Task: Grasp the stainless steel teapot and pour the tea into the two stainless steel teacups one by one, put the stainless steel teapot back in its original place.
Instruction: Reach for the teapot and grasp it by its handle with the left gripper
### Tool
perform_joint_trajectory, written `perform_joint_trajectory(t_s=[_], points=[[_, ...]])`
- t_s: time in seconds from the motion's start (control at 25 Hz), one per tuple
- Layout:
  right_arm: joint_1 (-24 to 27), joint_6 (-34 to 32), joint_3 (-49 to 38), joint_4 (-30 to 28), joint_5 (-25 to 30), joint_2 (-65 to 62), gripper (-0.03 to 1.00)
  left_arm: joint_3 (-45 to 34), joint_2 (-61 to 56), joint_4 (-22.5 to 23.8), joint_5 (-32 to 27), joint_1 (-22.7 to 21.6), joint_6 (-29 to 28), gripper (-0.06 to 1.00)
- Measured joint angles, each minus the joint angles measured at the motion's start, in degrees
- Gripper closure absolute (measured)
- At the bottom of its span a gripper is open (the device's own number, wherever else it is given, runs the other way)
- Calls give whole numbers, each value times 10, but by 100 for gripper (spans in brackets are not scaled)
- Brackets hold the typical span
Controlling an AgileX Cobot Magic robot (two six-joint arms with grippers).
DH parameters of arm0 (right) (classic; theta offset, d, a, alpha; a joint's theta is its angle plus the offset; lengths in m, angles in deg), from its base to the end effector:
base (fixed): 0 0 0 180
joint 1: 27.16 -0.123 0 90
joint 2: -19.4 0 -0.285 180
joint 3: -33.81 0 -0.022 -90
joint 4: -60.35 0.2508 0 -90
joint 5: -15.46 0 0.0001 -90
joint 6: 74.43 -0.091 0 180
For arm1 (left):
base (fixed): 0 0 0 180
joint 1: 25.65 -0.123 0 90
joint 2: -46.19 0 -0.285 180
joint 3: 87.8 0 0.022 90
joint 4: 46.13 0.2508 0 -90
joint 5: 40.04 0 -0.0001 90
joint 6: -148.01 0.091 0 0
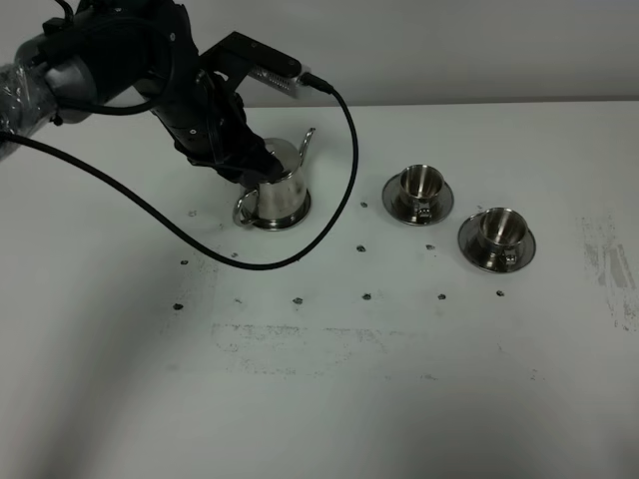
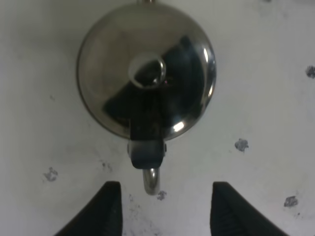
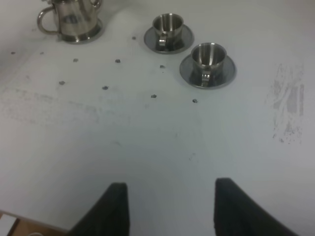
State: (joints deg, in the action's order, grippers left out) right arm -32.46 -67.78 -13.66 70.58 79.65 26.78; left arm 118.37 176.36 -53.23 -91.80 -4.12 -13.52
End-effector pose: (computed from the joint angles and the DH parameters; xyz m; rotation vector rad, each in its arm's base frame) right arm -0.0128 0.0134 0.2788 -0.2329 2.0572 0.1999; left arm 0.4339 -0.1807 0.2190 0.8577 2.5783 -0.1703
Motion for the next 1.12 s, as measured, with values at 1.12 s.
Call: perform_joint_trajectory(t_s=[1.12], points=[[0,0,0,0,0,0,58,1,34,21,30,0,-40,48]])
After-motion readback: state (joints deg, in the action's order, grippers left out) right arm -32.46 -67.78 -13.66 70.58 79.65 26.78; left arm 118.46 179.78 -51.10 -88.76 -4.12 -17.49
